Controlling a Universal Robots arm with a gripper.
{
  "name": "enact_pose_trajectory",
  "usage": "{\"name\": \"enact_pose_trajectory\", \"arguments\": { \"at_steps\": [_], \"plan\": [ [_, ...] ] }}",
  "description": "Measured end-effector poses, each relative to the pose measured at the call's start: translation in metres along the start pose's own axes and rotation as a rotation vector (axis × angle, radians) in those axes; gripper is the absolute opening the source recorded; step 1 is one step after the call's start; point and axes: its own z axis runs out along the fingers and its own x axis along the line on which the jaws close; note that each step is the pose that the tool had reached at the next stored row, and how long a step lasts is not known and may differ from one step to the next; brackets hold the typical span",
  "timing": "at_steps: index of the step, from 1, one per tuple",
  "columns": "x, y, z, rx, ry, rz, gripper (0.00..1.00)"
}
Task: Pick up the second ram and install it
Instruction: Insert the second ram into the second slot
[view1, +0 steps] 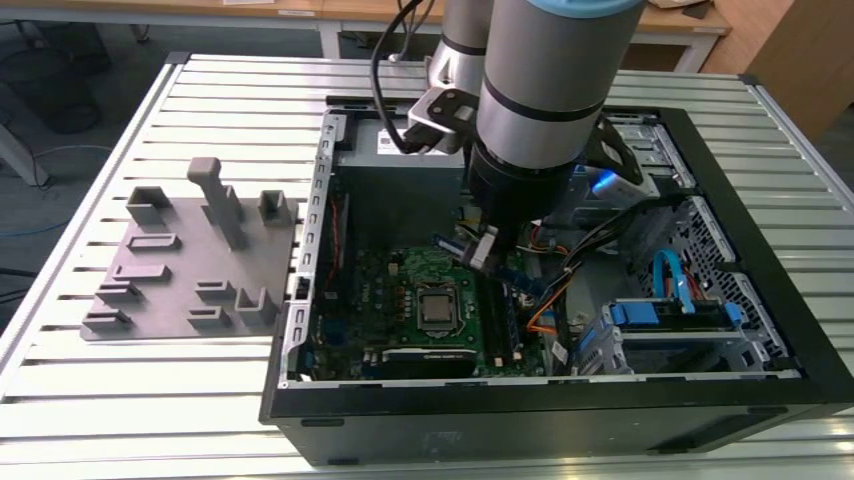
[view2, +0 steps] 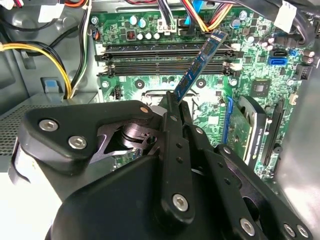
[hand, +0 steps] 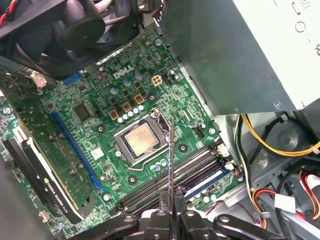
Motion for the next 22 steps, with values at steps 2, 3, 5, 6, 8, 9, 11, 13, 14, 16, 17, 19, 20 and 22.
{"name": "enact_pose_trajectory", "arguments": {
  "at_steps": [2, 3, 5, 6, 8, 9, 11, 13, 14, 16, 17, 19, 20, 22],
  "plan": [
    [0.0000, 0.0000, 0.0000, 0.0007, 0.0000, 0.012, 0.14],
    [0.0000, 0.0000, 0.0000, 0.0011, -0.0001, 0.018, 0.14],
    [0.0000, 0.0000, 0.0001, 0.0021, -0.0001, 0.033, 0.14],
    [0.0000, 0.0000, 0.0001, 0.0026, 0.0000, 0.040, 0.14],
    [0.0000, 0.0000, 0.0001, 0.0034, -0.0001, 0.053, 0.14],
    [0.0000, 0.0000, 0.0001, 0.0037, -0.0001, 0.059, 0.14],
    [0.0000, 0.0000, 0.0001, 0.0045, -0.0001, 0.071, 0.14],
    [0.0000, 0.0000, 0.0001, 0.0052, -0.0002, 0.083, 0.14],
    [0.0000, 0.0000, 0.0002, 0.0056, -0.0003, 0.089, 0.14],
    [0.0000, 0.0000, 0.0002, 0.0063, -0.0002, 0.101, 0.14],
    [0.0000, 0.0000, 0.0002, 0.0067, -0.0003, 0.107, 0.14],
    [0.0000, 0.0000, 0.0002, 0.0074, -0.0002, 0.117, 0.14],
    [0.0000, 0.0000, 0.0002, 0.0078, -0.0002, 0.123, 0.14],
    [0.0000, 0.0000, 0.0002, 0.0085, -0.0003, 0.134, 0.14]
  ]
}}
